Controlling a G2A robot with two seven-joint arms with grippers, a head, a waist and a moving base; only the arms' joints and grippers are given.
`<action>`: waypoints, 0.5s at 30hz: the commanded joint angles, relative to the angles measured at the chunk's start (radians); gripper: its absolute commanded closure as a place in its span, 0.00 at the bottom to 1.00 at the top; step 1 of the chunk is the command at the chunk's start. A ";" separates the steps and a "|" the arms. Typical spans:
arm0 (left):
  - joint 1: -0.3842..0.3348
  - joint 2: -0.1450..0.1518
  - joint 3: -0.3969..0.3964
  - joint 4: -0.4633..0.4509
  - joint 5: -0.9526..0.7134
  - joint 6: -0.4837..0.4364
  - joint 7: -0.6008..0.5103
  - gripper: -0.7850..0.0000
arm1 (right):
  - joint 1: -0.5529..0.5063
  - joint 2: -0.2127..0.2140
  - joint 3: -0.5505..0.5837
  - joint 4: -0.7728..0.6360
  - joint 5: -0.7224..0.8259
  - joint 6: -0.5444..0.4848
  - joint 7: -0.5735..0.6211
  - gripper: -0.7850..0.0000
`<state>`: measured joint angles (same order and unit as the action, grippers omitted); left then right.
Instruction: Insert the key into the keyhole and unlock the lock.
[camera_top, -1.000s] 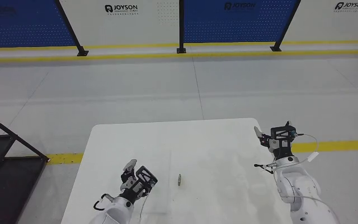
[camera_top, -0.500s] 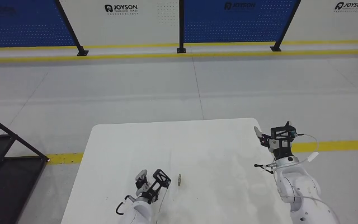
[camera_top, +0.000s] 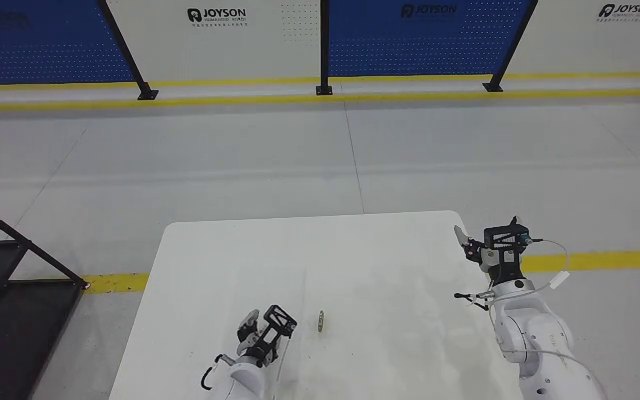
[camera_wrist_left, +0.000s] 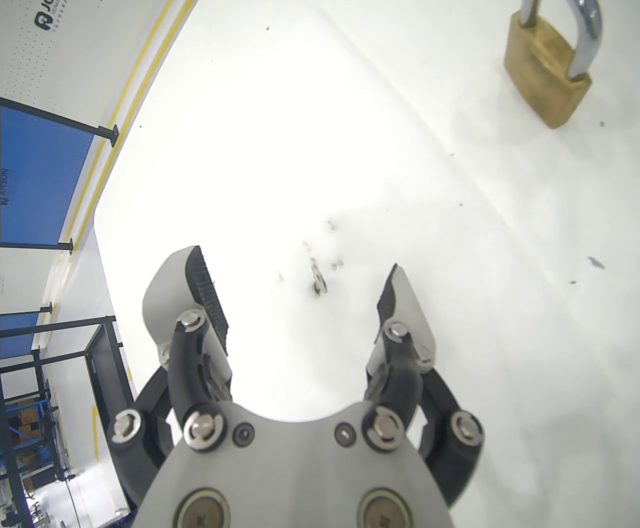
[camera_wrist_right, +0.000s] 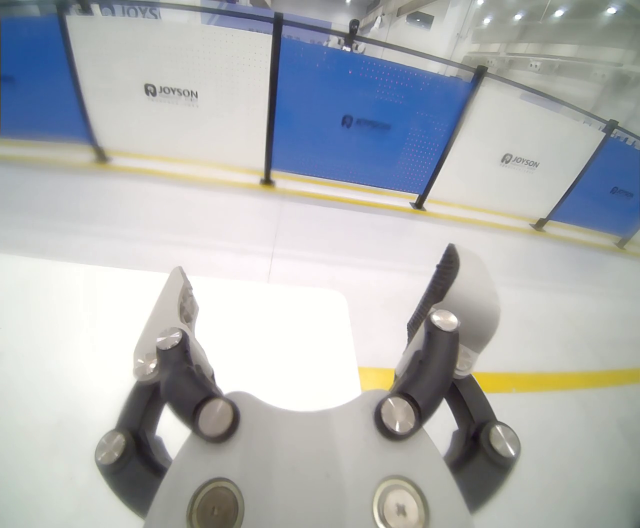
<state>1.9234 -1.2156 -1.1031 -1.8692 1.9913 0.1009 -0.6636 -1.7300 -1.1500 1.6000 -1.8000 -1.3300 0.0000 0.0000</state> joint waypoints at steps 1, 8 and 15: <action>-0.001 -0.001 -0.004 0.005 -0.011 0.000 0.002 0.28 | 0.000 0.000 0.000 0.000 0.000 0.000 0.000 0.00; -0.009 -0.004 -0.012 0.017 -0.033 -0.008 0.008 0.52 | 0.000 0.000 0.000 0.000 0.000 0.000 0.000 0.00; -0.008 -0.006 -0.015 0.022 -0.038 -0.015 0.012 0.60 | 0.000 0.000 0.000 0.000 0.000 0.000 0.000 0.00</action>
<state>1.9151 -1.2217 -1.1175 -1.8475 1.9538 0.0868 -0.6509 -1.7300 -1.1500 1.6000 -1.8000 -1.3300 0.0000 0.0000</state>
